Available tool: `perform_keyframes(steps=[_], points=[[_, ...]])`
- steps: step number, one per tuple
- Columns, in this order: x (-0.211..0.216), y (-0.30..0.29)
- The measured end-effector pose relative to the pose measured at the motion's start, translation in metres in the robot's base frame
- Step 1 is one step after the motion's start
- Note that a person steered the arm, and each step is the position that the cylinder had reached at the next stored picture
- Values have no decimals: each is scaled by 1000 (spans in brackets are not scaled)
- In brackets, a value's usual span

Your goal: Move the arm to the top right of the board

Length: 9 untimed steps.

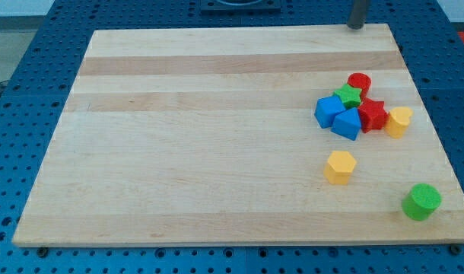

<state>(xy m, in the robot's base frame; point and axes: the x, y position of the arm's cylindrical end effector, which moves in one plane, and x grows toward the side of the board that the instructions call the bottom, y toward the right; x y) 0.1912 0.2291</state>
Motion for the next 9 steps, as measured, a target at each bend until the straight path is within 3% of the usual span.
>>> perform_keyframes(steps=[9], points=[[0,-7]])
